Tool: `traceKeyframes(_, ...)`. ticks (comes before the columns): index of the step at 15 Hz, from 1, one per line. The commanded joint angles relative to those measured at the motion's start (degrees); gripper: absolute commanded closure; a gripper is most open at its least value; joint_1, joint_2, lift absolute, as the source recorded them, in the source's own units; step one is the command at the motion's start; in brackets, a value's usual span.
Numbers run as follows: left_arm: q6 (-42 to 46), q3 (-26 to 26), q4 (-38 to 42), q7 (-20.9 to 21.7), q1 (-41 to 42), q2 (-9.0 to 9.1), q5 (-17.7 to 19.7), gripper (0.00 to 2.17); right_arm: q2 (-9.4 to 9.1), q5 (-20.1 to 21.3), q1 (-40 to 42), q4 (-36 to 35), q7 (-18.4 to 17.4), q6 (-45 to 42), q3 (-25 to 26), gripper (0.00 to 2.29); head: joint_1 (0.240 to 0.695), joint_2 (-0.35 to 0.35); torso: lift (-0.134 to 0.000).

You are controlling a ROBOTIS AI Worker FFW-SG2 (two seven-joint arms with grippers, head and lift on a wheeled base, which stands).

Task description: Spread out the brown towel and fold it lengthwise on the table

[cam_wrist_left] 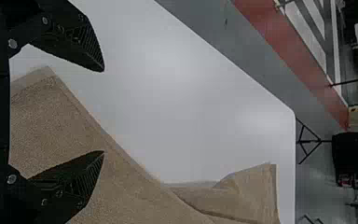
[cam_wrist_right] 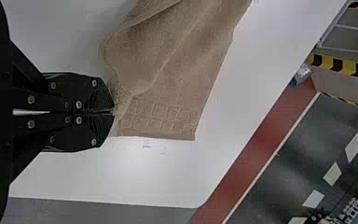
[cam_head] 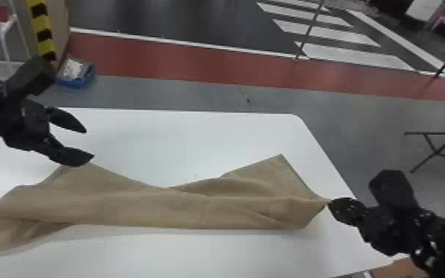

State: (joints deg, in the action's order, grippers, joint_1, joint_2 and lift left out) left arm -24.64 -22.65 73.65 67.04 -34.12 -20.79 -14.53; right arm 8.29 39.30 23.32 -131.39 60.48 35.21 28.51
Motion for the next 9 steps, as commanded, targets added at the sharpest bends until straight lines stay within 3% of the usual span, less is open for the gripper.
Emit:
traceKeyframes(1,3.41,-3.63,-2.81,-1.04,-1.04,1.63,-3.14,0.37,-0.2,0.34,0.41,-0.09,-0.01,-0.45,-0.21,1.57,0.695,-0.323,-0.124)
traceKeyframes(9,4.29,-7.94,-5.01,-1.39,0.81,2.77,-11.93,0.44,-0.2,0.6,1.38,-0.36,-0.1,-1.15,0.32,1.57,0.695,-0.35,-0.124)
